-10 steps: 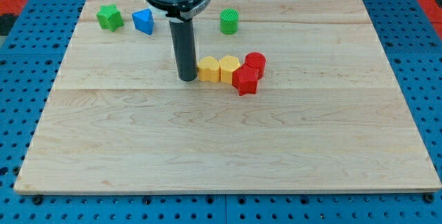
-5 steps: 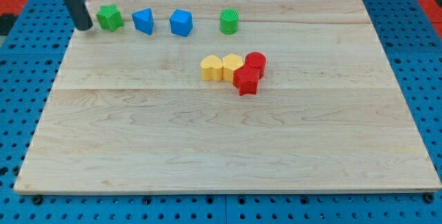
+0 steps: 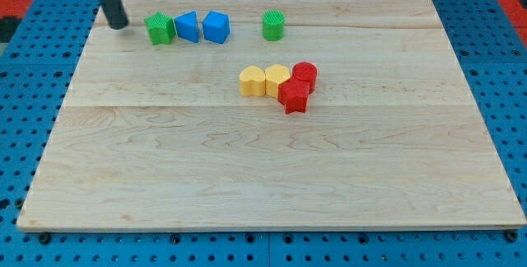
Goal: Slide the group of blocks closer to the green circle
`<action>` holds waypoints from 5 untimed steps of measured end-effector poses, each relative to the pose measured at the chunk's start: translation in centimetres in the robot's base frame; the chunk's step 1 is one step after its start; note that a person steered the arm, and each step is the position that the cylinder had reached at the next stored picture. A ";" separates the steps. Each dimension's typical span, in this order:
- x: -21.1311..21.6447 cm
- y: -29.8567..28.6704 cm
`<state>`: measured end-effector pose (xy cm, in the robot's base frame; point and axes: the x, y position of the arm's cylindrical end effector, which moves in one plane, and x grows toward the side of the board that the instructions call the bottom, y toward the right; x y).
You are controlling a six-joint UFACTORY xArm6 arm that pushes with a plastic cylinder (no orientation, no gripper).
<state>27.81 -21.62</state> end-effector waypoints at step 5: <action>1.9 8.6</action>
